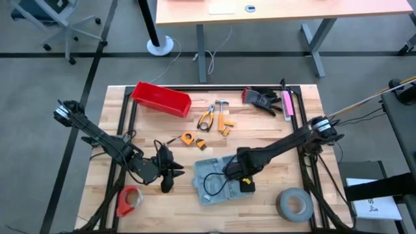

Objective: Prefit tool cases
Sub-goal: Adjust the yellow screwdriver in the prefit tool case

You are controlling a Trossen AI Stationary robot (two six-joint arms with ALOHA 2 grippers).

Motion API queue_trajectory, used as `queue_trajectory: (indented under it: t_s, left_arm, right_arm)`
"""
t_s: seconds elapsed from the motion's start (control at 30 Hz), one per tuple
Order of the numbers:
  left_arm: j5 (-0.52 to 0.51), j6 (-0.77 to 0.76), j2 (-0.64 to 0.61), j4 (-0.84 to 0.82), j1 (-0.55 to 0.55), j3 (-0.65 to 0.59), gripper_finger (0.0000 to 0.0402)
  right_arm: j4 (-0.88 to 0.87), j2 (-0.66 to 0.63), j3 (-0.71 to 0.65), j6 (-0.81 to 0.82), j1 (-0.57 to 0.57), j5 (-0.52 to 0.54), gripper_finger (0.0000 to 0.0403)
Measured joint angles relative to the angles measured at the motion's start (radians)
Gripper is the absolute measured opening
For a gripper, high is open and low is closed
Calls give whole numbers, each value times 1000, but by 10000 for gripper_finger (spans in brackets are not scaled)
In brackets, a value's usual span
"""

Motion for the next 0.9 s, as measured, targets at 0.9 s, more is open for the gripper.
queue_trajectory:
  t_s: [0.9]
  left_arm:
    - [34, -49, 243, 243, 1, 0, 134]
  right_arm:
    - [180, -109, -213, 66, 65, 54, 199]
